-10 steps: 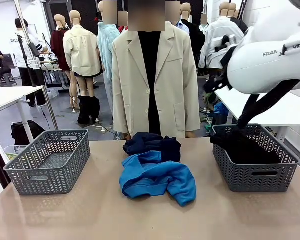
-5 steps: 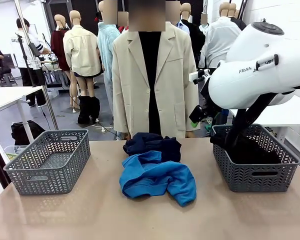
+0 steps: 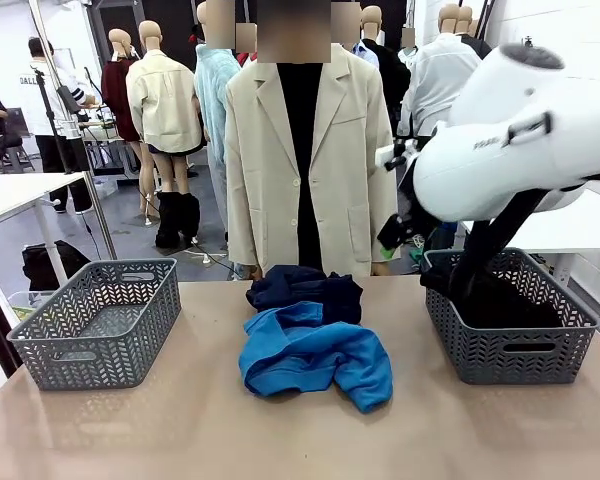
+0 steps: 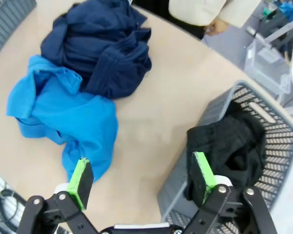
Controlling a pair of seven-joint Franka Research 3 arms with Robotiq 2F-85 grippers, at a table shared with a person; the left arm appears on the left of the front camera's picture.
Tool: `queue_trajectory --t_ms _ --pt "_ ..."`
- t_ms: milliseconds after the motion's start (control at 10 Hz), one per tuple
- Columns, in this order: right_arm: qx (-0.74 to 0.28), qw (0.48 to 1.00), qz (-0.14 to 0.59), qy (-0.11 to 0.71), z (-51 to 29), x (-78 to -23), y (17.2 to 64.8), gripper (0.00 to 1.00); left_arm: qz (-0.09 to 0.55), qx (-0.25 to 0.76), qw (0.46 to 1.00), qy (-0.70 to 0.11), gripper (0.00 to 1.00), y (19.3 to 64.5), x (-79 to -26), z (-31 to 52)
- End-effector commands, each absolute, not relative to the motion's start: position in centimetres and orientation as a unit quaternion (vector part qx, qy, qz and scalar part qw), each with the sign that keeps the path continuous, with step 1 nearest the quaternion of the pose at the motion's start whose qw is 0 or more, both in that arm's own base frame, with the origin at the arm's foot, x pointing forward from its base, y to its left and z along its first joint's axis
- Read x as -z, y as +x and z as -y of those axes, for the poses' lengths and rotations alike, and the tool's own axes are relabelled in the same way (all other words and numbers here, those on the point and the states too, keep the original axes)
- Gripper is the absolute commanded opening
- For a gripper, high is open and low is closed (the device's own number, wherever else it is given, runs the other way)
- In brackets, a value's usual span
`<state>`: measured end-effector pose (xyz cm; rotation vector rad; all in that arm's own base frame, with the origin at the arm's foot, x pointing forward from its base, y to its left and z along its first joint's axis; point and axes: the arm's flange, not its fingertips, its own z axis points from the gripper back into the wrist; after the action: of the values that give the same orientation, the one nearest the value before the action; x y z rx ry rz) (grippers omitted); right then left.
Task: Sort the tops and bottoms.
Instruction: Lift clothes from the center of the table with your right hand.
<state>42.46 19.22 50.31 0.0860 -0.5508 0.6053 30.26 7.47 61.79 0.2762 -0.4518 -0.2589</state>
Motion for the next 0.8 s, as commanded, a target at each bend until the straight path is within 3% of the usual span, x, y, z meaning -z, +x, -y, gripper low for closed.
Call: queue_trajectory --t_ms 0,200,400,700 --pt "-0.317 0.917 0.235 0.057 -20.7 -47.8 44.9 1.00 0.228 0.121 0.956 0.140 1.00 30.4 -61.7 -7.7" --pt "-0.367 0.907 0.190 0.082 -22.6 -44.1 46.8 1.00 0.228 0.121 0.956 0.140 1.00 30.4 -61.7 -7.7" --pt "-0.399 0.891 0.190 0.107 -23.9 -41.5 48.4 1.00 0.228 0.121 0.956 0.140 1.00 30.4 -61.7 -7.7" --pt "-0.434 0.881 0.159 0.096 -26.1 -38.5 51.0 1.00 0.228 0.121 0.956 0.140 1.00 30.4 -61.7 -7.7"
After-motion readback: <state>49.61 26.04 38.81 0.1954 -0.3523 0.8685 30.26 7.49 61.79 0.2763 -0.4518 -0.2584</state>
